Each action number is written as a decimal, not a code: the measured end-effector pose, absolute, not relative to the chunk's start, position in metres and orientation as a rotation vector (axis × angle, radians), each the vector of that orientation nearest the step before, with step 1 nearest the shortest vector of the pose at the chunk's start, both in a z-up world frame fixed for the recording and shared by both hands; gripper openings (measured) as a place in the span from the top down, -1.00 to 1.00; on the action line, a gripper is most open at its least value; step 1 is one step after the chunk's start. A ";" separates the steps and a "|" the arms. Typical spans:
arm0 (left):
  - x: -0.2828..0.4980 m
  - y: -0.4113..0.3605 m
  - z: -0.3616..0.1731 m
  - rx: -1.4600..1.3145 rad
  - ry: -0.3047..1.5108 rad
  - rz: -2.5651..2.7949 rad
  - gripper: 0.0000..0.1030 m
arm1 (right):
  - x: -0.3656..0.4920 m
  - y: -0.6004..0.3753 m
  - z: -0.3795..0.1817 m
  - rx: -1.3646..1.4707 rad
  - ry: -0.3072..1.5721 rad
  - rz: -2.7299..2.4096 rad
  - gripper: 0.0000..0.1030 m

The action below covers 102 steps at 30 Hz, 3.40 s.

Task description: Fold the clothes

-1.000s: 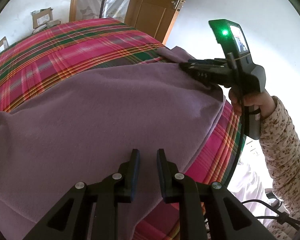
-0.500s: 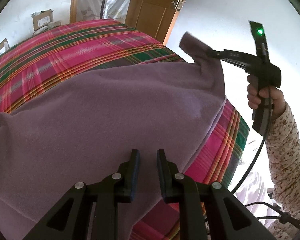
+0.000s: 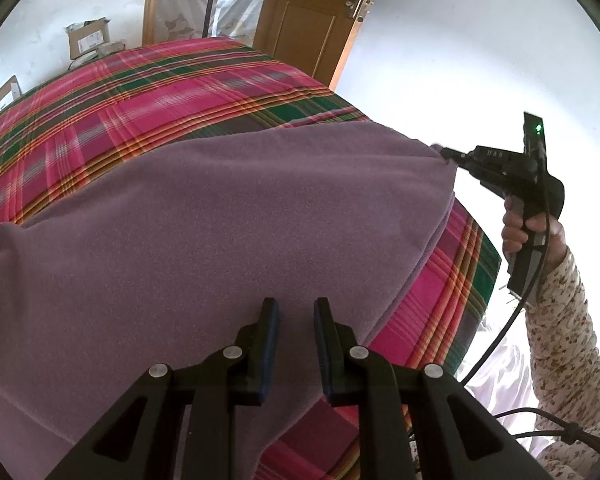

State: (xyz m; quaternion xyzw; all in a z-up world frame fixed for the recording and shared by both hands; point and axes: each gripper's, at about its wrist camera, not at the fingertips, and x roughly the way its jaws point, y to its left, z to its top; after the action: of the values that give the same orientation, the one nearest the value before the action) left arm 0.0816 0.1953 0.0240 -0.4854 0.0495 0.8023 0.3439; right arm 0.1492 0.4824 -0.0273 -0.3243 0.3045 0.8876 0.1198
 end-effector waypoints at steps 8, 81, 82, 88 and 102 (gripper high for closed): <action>0.080 0.195 0.024 -1.267 0.123 2.081 0.65 | 0.160 0.499 -0.046 -0.962 1.128 2.506 0.91; 0.094 0.175 0.023 -1.268 0.064 2.059 0.62 | 0.132 0.432 -0.012 -1.102 0.709 2.664 0.50; 0.095 0.169 0.023 -1.272 0.051 2.069 0.62 | 0.134 0.419 -0.010 -1.101 0.646 2.705 0.45; 0.096 0.117 0.028 -1.285 -0.042 2.184 0.62 | 0.139 0.361 -0.019 -1.162 0.408 2.797 0.40; 0.097 -0.057 0.045 -1.297 -0.353 2.601 0.56 | 0.135 0.259 0.010 -1.087 0.153 2.982 0.38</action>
State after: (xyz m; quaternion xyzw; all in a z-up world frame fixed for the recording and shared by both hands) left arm 0.0965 -0.0568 0.0452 -0.4405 -0.1200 0.8832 0.1069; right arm 0.1347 0.2592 0.0103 -0.3419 0.0482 0.9383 -0.0181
